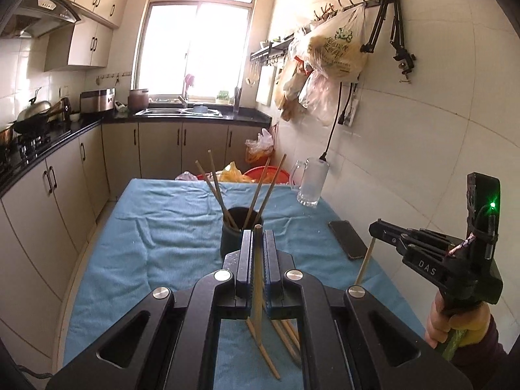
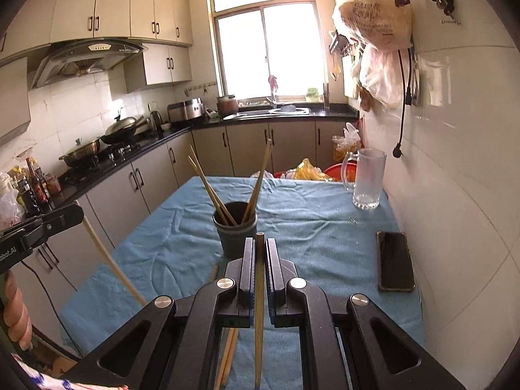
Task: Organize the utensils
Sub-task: 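Carry both chopsticks over the black holder and open both grippers to drop them in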
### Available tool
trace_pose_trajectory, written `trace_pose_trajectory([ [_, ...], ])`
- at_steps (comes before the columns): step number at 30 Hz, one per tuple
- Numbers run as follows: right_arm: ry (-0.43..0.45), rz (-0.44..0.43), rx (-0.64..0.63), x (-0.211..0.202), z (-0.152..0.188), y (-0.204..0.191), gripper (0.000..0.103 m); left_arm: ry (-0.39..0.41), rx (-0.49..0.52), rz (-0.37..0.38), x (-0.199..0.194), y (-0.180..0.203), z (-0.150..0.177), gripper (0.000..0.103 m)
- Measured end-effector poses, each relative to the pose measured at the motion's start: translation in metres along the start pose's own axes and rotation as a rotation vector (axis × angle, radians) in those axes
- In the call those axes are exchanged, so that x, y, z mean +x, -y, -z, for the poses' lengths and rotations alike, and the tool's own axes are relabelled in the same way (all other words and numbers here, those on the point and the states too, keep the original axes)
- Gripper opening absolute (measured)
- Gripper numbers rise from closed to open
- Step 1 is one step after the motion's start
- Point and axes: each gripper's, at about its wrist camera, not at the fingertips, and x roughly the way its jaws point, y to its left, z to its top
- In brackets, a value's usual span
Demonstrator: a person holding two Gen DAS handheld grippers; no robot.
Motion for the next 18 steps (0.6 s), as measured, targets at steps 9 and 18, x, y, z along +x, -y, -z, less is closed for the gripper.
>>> trace_pose_trajectory([
  [9,0.029,-0.014,-0.009,0.013,-0.032,-0.002,0.006,0.009,-0.031,0.005,0.020,-0.009,-0.033,0.005],
  [18,0.076,-0.042,-0.035,0.022,-0.082,-0.009,0.006,0.061,-0.015,-0.002,0.029,-0.012,-0.082,0.005],
])
